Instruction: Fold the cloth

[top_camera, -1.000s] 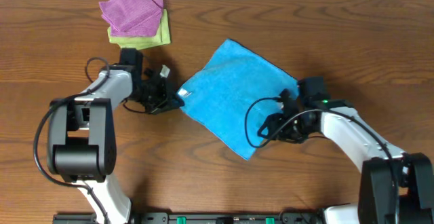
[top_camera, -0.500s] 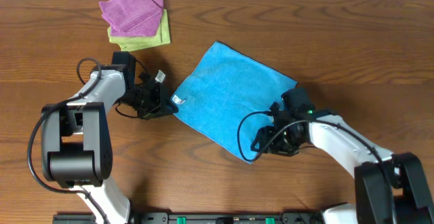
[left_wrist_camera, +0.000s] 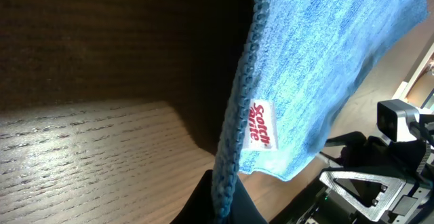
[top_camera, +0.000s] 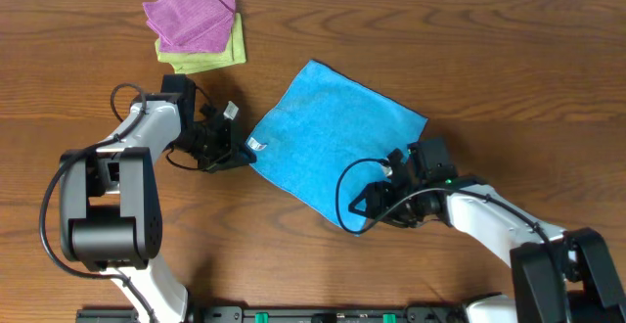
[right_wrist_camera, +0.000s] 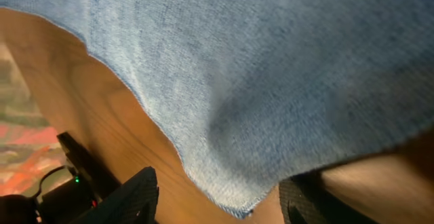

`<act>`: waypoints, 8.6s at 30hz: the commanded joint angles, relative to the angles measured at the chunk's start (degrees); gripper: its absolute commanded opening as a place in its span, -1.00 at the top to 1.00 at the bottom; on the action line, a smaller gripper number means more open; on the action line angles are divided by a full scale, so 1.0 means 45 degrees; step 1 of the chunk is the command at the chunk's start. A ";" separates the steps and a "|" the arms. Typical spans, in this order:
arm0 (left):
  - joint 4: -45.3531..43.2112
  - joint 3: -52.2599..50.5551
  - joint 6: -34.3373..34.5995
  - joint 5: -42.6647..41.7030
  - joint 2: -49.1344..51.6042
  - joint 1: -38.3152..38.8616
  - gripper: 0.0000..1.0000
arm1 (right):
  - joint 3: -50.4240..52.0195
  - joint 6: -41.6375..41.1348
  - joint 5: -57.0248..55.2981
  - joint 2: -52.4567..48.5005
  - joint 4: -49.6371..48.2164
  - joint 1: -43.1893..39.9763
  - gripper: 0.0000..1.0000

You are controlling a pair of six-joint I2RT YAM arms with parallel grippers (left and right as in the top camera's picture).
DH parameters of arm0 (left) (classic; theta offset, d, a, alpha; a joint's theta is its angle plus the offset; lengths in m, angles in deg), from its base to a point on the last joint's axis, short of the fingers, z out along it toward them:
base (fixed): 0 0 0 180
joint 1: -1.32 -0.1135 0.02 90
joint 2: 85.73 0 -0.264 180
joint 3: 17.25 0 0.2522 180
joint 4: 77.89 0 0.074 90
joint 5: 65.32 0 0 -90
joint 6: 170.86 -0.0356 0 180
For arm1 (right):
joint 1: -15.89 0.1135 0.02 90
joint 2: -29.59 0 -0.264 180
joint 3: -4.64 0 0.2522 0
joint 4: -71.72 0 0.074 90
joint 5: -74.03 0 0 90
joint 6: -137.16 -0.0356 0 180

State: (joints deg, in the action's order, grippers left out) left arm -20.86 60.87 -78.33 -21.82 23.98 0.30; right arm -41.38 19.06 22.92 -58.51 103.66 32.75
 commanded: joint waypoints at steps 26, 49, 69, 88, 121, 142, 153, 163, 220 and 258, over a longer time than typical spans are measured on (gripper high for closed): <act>0.2365 0.0102 -0.1851 -0.1739 -0.0267 0.1025 0.89 | -0.0831 0.2025 -0.4031 0.3492 0.2875 -0.1851 0.97; -0.3900 0.0102 0.4211 0.0325 -0.2594 0.3254 0.88 | -0.1107 0.2161 -0.8034 0.4726 0.0957 -0.1855 0.98; -0.8772 0.0102 0.6266 0.3784 -0.1545 0.4158 0.89 | -0.1379 0.2215 -0.8310 0.1496 -0.3322 -0.2948 0.97; -1.1215 0.0107 0.6975 0.4192 0.0452 0.4153 0.89 | -0.4255 0.2778 -0.8325 -0.2652 -0.4104 -0.2948 0.98; -0.9486 0.0107 0.5809 0.3988 -0.0223 0.3235 -0.27 | -0.4255 0.2453 -0.9151 -0.1302 -0.2181 -0.2948 0.02; -1.0069 0.0155 0.7276 0.6110 -0.0073 0.5183 0.89 | -0.1039 -0.1846 -0.3648 0.1880 -0.1685 -0.5149 -0.38; -1.0822 0.0355 0.7150 0.6227 0.1506 0.5367 0.88 | 0.0029 -0.2866 -0.3279 0.1836 -0.2997 -0.5149 -0.38; -1.0462 0.0408 0.7145 0.6708 0.1846 0.5503 0.88 | 0.0029 -0.3473 -0.3638 0.1054 -0.3755 -0.5037 -0.36; -0.9398 0.2977 0.7053 0.6135 0.3453 0.5926 0.89 | 0.0024 -0.5950 -0.5639 -0.4614 -1.0496 -0.3337 -0.28; -0.8563 0.3740 0.6824 0.5746 0.3449 0.5897 0.88 | -0.4454 0.0563 -0.5479 -0.2725 -0.8466 -0.1054 0.97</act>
State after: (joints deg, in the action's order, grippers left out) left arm -59.61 76.32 -46.60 4.28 38.69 26.62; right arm -58.73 17.38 -0.88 -70.64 64.56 26.48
